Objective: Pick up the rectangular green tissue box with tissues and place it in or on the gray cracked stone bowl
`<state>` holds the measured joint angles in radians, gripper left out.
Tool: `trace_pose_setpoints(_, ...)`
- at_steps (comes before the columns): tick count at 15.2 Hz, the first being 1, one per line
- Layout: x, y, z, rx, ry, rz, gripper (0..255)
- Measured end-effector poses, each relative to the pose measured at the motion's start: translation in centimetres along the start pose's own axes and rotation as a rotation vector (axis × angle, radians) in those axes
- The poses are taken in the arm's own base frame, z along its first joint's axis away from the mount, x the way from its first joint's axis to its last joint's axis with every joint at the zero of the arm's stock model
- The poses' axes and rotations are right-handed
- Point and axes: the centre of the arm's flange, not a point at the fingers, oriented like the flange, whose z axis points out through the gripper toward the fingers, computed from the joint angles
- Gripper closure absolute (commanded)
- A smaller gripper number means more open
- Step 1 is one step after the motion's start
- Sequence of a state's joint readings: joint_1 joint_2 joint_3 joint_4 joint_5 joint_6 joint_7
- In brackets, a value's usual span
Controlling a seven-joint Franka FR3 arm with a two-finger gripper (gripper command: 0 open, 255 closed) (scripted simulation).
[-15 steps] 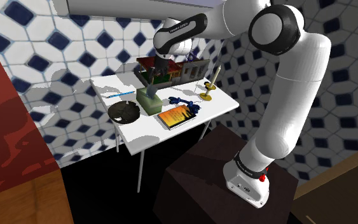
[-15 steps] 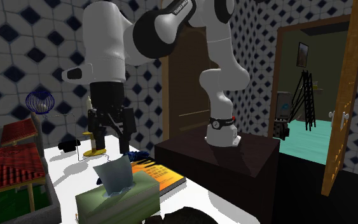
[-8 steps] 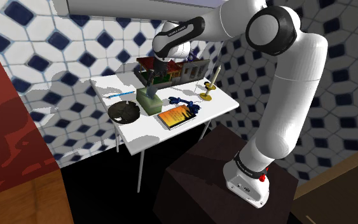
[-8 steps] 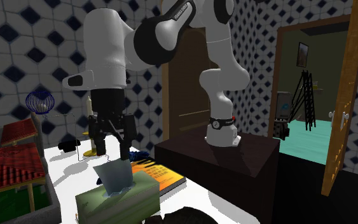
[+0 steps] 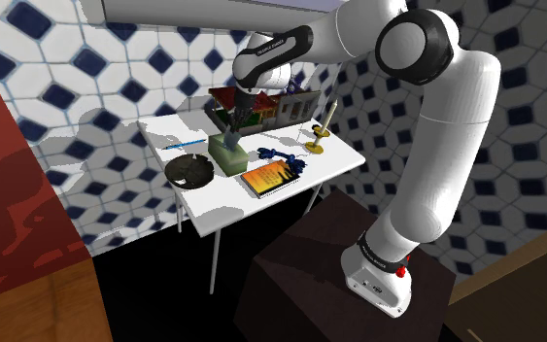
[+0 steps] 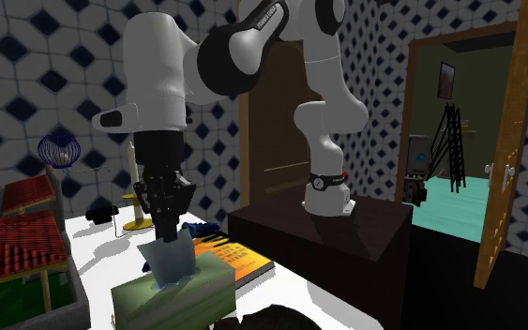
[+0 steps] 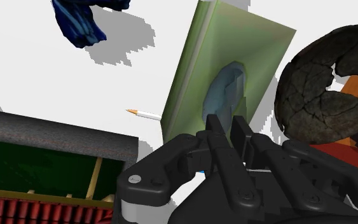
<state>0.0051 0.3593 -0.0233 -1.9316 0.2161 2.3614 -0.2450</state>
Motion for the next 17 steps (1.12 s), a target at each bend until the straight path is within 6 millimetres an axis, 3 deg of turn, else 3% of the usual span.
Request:
trace_pose_setpoints(6, 0.1, -0.1, -0.6, 0.000, -0.001, 0.000, 255)
trace_pose_setpoints(17, 0.6, -0.7, -6.1, 0.000, -0.002, 0.000, 255)
